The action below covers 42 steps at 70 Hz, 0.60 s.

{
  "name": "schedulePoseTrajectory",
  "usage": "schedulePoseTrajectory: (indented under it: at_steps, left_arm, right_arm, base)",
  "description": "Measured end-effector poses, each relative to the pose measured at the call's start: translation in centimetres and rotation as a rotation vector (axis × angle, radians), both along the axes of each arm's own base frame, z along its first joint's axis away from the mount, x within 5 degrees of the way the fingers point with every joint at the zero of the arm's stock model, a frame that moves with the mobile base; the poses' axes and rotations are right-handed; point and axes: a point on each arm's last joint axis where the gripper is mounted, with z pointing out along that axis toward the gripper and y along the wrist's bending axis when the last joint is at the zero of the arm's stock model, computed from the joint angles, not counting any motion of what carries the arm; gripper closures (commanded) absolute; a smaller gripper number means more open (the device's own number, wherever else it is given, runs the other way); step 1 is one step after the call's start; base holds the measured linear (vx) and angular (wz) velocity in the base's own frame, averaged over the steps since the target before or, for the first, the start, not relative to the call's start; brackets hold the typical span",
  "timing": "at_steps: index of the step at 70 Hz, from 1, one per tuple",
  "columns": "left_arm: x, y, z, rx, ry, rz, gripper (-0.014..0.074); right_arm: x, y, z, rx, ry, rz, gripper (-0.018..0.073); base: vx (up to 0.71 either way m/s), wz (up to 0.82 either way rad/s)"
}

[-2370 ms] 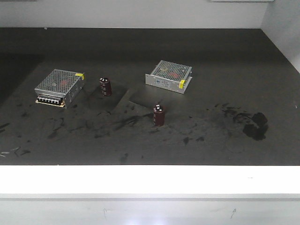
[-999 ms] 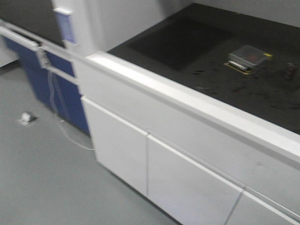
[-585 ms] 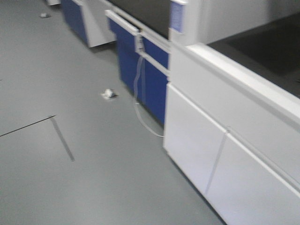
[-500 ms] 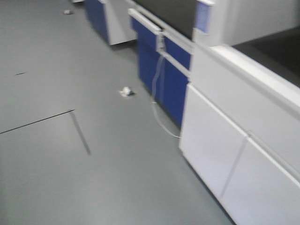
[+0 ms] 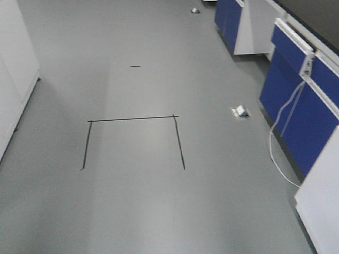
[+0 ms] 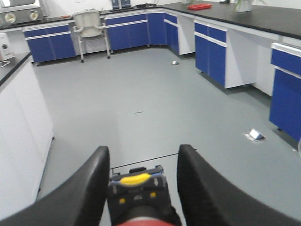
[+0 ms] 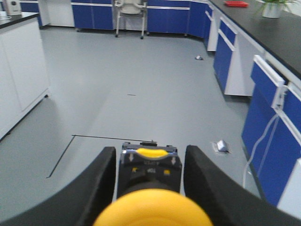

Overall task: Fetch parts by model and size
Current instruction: 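Drive the base away from the bench holding both switches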

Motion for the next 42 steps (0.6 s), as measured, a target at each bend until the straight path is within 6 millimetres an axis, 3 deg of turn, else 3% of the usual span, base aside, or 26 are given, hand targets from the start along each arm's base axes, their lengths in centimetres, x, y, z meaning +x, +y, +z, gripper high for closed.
schedulePoseTrajectory:
  at_steps: [42]
  left_arm:
    - [0.0,0.0,0.0,0.0,0.0,0.0,0.0603]
  right_arm:
    - [0.0,0.0,-0.01,0.0,0.001,0.0,0.0565]
  base:
    - [0.26,0.24]
